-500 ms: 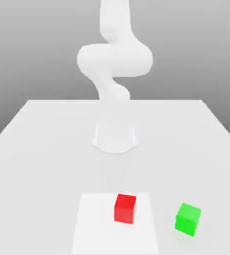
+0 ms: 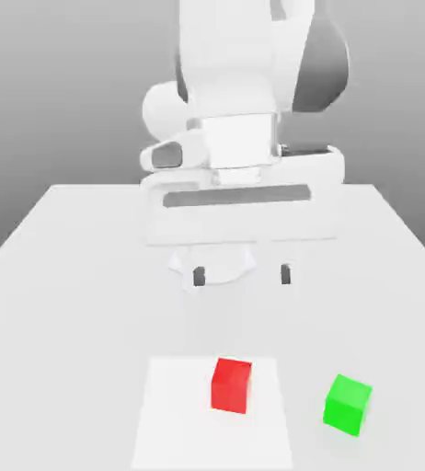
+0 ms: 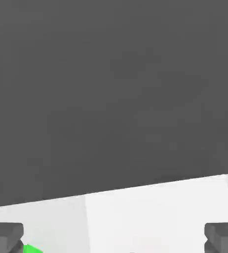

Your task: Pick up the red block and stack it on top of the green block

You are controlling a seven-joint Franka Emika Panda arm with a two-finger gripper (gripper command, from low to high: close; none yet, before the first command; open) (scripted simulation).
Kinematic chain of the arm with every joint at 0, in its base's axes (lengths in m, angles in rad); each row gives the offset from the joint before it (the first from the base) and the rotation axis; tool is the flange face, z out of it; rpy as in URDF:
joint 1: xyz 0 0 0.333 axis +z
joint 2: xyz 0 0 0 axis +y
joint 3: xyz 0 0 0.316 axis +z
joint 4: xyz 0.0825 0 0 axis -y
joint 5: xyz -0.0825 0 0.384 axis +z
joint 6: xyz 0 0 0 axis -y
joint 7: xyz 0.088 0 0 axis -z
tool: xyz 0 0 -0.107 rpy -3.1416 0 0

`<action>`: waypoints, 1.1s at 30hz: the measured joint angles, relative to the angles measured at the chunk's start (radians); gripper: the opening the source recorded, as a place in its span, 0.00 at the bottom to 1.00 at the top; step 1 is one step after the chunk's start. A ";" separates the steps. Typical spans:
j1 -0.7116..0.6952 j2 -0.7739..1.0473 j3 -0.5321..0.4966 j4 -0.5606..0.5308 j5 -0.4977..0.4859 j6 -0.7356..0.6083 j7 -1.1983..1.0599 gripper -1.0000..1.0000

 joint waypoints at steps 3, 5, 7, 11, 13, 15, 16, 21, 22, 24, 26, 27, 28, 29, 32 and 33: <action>-0.006 0.105 0.010 -0.063 -0.055 0.066 0.077 0.50; -0.005 0.174 0.005 -0.088 -0.099 0.115 0.125 0.50; -0.003 0.244 0.000 -0.086 -0.118 0.173 0.141 0.50; 0.004 0.387 -0.009 -0.069 -0.129 0.294 0.152 0.00; 0.004 0.387 -0.009 -0.069 -0.130 0.294 0.153 0.00; 0.003 0.387 -0.009 -0.069 -0.131 0.295 0.154 0.00; 0.003 0.387 -0.009 -0.069 -0.132 0.295 0.154 0.00; -0.002 0.311 -0.003 -0.080 -0.130 0.230 0.152 0.00; -0.002 0.277 -0.001 -0.085 -0.126 0.201 0.149 0.00; -0.003 0.208 0.002 -0.095 -0.116 0.141 0.143 0.00; 0.017 0.181 0.016 -0.086 -0.114 0.105 0.125 0.00; 0.029 0.178 0.024 -0.077 -0.115 0.092 0.113 0.00; 0.042 0.177 0.033 -0.067 -0.116 0.081 0.101 0.00; 0.055 0.178 0.041 -0.056 -0.118 0.071 0.088 0.00; 0.091 0.183 0.067 -0.022 -0.122 0.041 0.048 0.00; 0.104 0.185 0.076 -0.010 -0.123 0.031 0.034 0.00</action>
